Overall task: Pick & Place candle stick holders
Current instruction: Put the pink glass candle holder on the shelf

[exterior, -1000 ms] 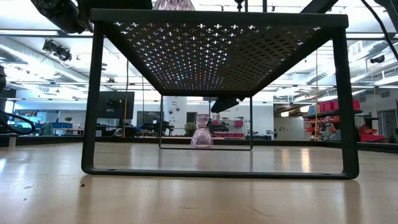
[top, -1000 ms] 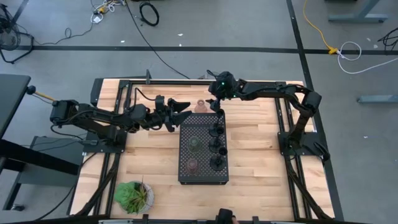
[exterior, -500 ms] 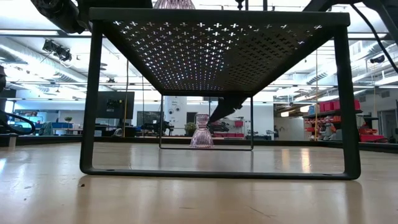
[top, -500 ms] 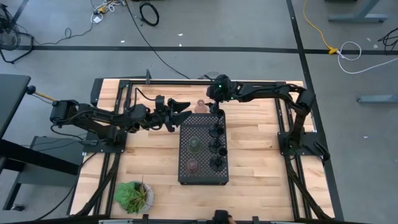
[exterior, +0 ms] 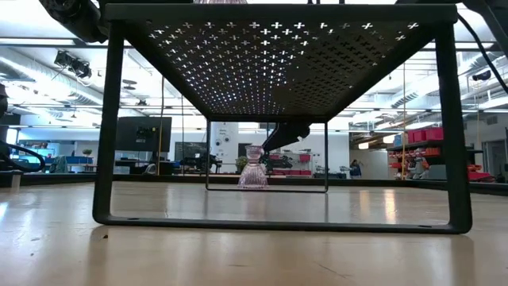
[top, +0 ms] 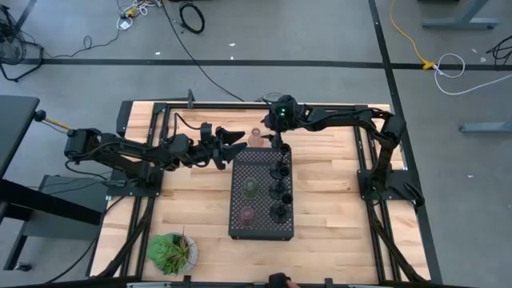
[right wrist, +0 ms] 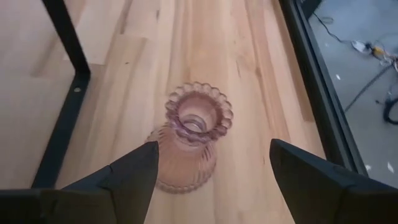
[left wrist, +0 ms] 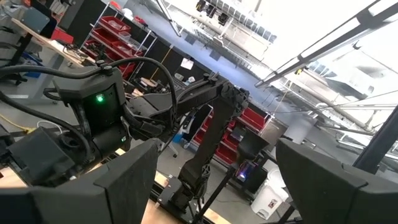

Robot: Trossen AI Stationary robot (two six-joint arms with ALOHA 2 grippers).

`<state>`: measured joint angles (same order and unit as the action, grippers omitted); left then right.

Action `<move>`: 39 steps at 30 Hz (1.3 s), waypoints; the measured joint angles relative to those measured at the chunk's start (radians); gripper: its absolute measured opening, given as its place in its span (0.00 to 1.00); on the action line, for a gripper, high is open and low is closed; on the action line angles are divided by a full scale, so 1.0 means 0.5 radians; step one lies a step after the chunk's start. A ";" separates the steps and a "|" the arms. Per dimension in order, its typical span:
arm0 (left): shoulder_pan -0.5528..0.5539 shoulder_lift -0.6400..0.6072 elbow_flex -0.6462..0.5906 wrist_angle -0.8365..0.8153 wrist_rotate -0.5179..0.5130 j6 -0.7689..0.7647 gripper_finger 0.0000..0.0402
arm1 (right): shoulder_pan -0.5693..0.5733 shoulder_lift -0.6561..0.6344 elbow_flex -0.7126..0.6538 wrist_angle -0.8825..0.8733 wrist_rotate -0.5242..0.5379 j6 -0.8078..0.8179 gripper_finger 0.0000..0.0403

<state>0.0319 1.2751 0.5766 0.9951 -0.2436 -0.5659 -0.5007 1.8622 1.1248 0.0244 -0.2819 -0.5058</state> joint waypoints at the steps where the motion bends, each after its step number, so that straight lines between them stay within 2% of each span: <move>1: -0.001 0.000 0.001 0.001 -0.006 0.000 0.81 | 0.000 0.000 0.000 0.003 -0.015 -0.023 0.76; 18: 0.000 0.000 0.000 -0.013 -0.142 0.004 0.81 | -0.001 -0.001 0.002 0.122 -0.156 -0.215 0.76; 27: 0.000 0.000 0.000 -0.012 -0.150 0.003 0.81 | 0.029 0.185 0.002 0.301 -0.207 -0.210 0.76; 32: 0.000 -0.001 0.000 -0.014 -0.150 0.003 0.81 | 0.048 0.197 0.002 0.384 -0.185 -0.205 0.76; 35: 0.000 -0.001 0.000 -0.020 -0.156 0.004 0.81 | 0.047 0.198 0.002 0.407 -0.175 -0.160 0.73; 39: 0.000 -0.001 0.000 -0.060 -0.175 0.004 0.81 | 0.050 0.198 0.002 0.406 -0.106 -0.144 0.63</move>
<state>0.0319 1.2747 0.5766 0.9649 -0.3313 -0.5640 -0.4755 1.9614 1.1259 0.2276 -0.3347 -0.5779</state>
